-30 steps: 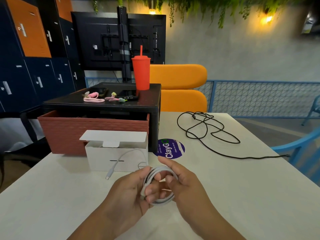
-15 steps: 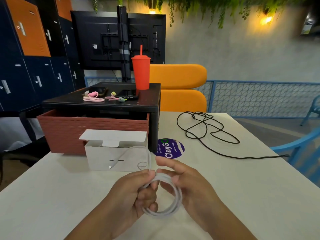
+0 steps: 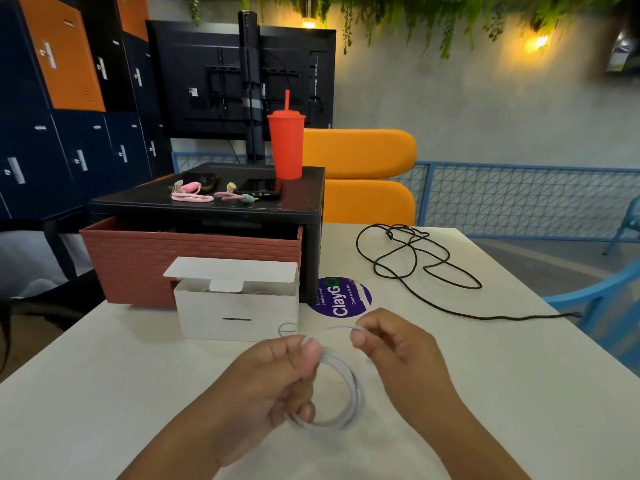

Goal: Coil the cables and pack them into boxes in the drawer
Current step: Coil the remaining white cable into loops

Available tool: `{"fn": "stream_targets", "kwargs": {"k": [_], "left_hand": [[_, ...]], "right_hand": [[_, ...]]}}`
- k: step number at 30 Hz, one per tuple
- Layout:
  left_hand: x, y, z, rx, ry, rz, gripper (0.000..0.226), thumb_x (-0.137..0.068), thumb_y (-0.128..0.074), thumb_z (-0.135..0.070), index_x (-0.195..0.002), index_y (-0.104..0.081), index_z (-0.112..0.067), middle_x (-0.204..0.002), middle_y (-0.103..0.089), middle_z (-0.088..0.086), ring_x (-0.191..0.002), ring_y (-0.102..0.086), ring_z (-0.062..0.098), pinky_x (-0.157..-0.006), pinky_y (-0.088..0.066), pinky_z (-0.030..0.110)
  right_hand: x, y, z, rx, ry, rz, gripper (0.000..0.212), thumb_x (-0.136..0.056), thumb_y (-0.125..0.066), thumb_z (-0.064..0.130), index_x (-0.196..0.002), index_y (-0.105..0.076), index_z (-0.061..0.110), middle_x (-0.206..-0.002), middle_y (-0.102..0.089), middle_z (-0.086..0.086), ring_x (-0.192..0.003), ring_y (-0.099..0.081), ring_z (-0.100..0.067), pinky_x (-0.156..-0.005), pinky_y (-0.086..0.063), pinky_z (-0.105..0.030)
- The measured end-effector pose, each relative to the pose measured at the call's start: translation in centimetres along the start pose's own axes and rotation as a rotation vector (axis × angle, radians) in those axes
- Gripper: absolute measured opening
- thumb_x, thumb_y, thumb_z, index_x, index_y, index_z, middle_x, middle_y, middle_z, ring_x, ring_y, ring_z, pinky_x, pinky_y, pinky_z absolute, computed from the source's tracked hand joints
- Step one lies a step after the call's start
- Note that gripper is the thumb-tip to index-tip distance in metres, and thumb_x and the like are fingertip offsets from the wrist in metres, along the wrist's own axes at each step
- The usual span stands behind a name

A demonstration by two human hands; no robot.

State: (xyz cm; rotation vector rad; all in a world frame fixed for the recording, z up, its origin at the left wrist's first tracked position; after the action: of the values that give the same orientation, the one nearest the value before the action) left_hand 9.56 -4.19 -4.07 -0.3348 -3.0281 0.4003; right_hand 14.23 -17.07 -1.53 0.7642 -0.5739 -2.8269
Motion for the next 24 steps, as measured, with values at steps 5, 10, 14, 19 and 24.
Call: {"fn": "stream_targets", "kwargs": {"k": [5,10,14,19,24], "left_hand": [[-0.4,2.3,-0.7,-0.029,-0.079,-0.285,0.029,-0.071,-0.054,-0.036,-0.055,-0.045,-0.013,-0.052,-0.026,-0.001,-0.043,-0.026,0.010,-0.050,-0.041,0.026],[-0.8,3.2,0.1,-0.120,-0.041,-0.358,0.036,-0.089,-0.048,-0.034,-0.061,-0.042,-0.011,-0.050,-0.028,-0.003,-0.045,-0.026,0.011,-0.058,-0.040,0.029],[-1.4,3.1,1.3,-0.263,-0.022,-0.358,0.039,-0.095,-0.044,-0.032,-0.061,-0.044,-0.013,-0.048,-0.032,-0.007,-0.043,-0.029,0.008,-0.060,-0.043,0.029],[-1.7,1.9,2.9,-0.238,0.050,-0.336,0.040,-0.093,-0.044,-0.035,-0.060,-0.044,-0.013,-0.046,-0.033,-0.007,-0.042,-0.031,0.008,-0.060,-0.043,0.029],[-1.6,0.7,3.8,0.069,0.127,-0.302,0.034,-0.089,-0.049,-0.034,-0.066,-0.043,-0.010,-0.048,-0.026,-0.002,-0.041,-0.024,0.010,-0.054,-0.040,0.029]], "right_hand": [[0.0,0.1,-0.6,0.190,-0.068,0.020,0.025,-0.090,-0.058,0.018,-0.074,-0.055,0.038,-0.079,-0.063,0.009,-0.073,-0.055,-0.006,-0.066,-0.042,-0.014],[-0.2,1.3,-1.5,-0.008,-0.230,-0.063,0.021,-0.089,-0.059,0.015,-0.072,-0.063,0.028,-0.061,-0.058,0.014,-0.056,-0.051,0.000,-0.054,-0.042,-0.010],[0.4,0.6,-2.3,-0.622,-0.490,-0.061,0.025,-0.091,-0.052,0.006,-0.070,-0.066,0.009,-0.056,-0.048,0.002,-0.044,-0.042,-0.005,-0.042,-0.038,-0.016],[0.9,-1.4,-1.9,-1.110,-0.552,-0.089,0.021,-0.091,-0.045,0.005,-0.076,-0.059,0.001,-0.058,-0.045,-0.003,-0.044,-0.043,-0.006,-0.045,-0.047,-0.018],[0.6,-1.6,-0.2,-0.995,-0.296,-0.026,0.009,-0.075,-0.058,0.017,-0.070,-0.061,0.011,-0.061,-0.054,0.001,-0.061,-0.052,-0.008,-0.071,-0.052,-0.019]]}}
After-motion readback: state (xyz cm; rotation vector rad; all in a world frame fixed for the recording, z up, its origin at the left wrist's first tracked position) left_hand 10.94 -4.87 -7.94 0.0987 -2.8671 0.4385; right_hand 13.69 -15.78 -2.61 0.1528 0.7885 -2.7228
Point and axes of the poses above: each hand's wrist, its own x-axis away from the middle knuckle, its own y-axis out of the back of the hand, z = x × y, the point moved 8 cm from there along -x, towards the middle knuckle
